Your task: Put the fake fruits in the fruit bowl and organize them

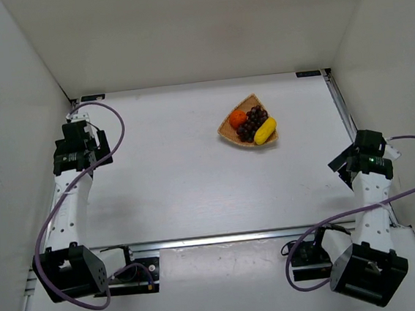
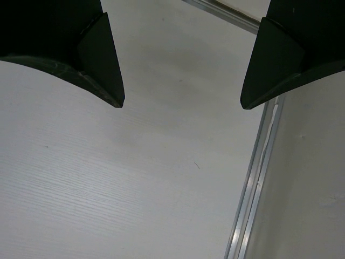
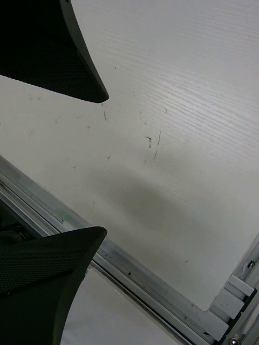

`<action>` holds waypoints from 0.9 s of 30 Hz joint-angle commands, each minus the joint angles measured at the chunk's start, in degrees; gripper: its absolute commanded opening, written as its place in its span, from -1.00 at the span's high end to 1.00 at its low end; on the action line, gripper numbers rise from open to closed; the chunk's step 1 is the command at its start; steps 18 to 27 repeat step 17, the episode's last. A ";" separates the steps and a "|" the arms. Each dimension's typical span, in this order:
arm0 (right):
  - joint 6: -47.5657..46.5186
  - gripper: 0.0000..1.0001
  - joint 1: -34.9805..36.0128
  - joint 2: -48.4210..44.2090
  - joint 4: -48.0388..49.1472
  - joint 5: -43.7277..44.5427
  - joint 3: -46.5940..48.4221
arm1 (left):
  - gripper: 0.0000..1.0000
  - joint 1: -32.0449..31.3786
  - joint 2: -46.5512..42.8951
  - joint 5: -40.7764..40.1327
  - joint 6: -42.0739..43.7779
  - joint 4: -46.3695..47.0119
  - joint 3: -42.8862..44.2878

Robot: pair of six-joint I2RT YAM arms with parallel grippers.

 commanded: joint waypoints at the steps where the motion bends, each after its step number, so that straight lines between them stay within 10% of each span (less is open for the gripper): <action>1: 0.92 -1.00 -0.07 -1.99 1.09 1.21 0.08 | -1.00 0.92 -1.98 1.15 -1.63 -0.95 -0.87; 27: -1.36 -1.00 -0.07 -3.04 -0.58 -0.54 -0.98 | -1.00 4.08 -4.96 7.83 -1.10 -2.01 -1.48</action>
